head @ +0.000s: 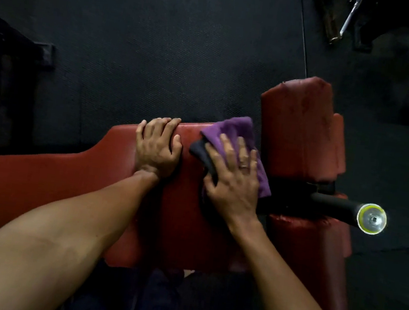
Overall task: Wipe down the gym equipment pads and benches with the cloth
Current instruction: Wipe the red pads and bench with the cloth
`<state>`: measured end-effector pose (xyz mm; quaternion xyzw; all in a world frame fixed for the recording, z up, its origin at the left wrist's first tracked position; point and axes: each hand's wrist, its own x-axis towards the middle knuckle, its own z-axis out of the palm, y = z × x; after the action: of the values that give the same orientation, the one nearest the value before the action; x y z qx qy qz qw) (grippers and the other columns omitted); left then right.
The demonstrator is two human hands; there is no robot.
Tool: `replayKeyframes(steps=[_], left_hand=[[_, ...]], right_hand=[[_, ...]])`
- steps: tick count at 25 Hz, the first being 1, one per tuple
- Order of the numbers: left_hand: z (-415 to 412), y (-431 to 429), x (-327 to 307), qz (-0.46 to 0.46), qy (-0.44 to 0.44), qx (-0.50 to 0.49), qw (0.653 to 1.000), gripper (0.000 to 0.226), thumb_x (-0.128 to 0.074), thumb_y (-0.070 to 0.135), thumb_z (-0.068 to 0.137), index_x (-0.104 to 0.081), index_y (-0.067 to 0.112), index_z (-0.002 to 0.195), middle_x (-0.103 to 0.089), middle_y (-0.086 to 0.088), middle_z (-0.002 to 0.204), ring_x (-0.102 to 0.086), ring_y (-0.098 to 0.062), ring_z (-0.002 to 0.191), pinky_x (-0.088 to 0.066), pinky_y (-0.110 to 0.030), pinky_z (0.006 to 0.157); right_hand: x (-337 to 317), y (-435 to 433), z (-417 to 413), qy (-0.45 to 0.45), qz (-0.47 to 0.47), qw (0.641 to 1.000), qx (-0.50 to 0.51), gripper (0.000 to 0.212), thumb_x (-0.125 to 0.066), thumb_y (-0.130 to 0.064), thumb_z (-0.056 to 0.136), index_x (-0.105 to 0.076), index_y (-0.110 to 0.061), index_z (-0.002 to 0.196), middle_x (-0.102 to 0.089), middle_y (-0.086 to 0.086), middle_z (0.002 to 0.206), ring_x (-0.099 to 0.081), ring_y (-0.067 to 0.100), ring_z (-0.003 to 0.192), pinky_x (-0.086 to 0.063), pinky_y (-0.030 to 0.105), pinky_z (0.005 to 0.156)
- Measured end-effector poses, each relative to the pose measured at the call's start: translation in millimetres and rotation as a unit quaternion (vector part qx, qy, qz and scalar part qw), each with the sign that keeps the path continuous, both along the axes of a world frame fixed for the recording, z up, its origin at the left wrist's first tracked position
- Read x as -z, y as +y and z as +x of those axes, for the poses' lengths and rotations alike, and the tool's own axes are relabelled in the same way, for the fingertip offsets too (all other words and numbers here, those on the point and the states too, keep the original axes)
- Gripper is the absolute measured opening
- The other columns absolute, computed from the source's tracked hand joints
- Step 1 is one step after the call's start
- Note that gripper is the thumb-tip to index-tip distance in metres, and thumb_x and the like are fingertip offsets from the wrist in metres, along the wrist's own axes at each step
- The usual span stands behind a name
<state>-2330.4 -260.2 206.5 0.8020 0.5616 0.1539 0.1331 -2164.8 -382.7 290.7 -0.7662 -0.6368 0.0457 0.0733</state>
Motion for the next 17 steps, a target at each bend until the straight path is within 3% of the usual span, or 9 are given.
replayKeyframes(steps=[3,5,7,9,13,17], left_hand=[[1.5,2.4,-5.3,-0.009,0.002,-0.007,1.0,0.05,-0.038,0.04,0.095,-0.057,0.023,0.138,-0.06,-0.003,0.133,-0.051,-0.026,0.127,-0.023,-0.049,0.119],[1.6,1.0,-5.4,-0.016,-0.001,0.0,1.0,0.052,-0.036,0.04,0.095,-0.056,0.023,0.139,-0.06,-0.004,0.134,-0.051,-0.026,0.128,-0.023,-0.05,0.119],[1.7,-0.7,-5.9,-0.023,0.008,0.001,1.0,0.052,-0.034,0.041,0.097,-0.055,0.023,0.141,-0.059,-0.004,0.136,-0.049,-0.027,0.129,-0.022,-0.05,0.119],[1.5,-0.6,-8.9,-0.03,0.016,0.004,0.999,0.052,-0.032,0.042,0.098,-0.053,0.023,0.142,-0.058,-0.004,0.138,-0.048,-0.027,0.131,-0.022,-0.05,0.119],[0.9,-4.3,-16.5,-0.067,0.005,0.017,0.998,0.059,-0.024,0.043,0.099,-0.046,0.021,0.149,-0.048,-0.004,0.151,-0.039,-0.026,0.142,-0.015,-0.051,0.123],[-5.3,-31.5,-22.7,-0.078,-0.034,0.032,0.996,0.062,-0.028,0.043,0.102,-0.033,0.016,0.157,-0.03,-0.003,0.164,-0.019,-0.021,0.154,-0.003,-0.05,0.126]], right_hand=[[-1.9,32.0,6.4,0.022,-0.027,0.99,0.135,0.065,-0.053,-0.042,0.086,-0.05,-0.031,0.15,-0.032,0.005,0.165,-0.023,0.042,0.152,-0.022,0.057,0.123],[-5.2,73.7,-5.4,0.028,-0.056,0.975,0.211,0.058,-0.052,-0.043,0.09,-0.052,-0.032,0.147,-0.033,0.003,0.164,-0.017,0.043,0.153,-0.012,0.059,0.124],[-0.3,100.3,-23.7,0.011,-0.091,0.979,0.185,0.051,-0.049,-0.043,0.094,-0.057,-0.032,0.143,-0.037,0.001,0.162,-0.012,0.04,0.155,0.002,0.058,0.124],[7.2,85.8,-39.7,-0.01,-0.074,0.991,0.111,0.053,-0.043,-0.047,0.095,-0.058,-0.03,0.143,-0.038,0.001,0.162,-0.012,0.036,0.155,0.006,0.054,0.124],[12.9,-3.4,-50.2,-0.02,0.046,0.998,0.044,0.057,-0.054,-0.039,0.089,-0.059,-0.026,0.144,-0.041,0.005,0.161,-0.026,0.034,0.152,-0.013,0.053,0.126],[0.5,-37.9,-23.5,-0.006,0.003,0.99,0.143,0.071,-0.056,-0.049,0.088,-0.041,-0.031,0.156,-0.026,0.006,0.167,-0.026,0.04,0.151,-0.03,0.055,0.12]])
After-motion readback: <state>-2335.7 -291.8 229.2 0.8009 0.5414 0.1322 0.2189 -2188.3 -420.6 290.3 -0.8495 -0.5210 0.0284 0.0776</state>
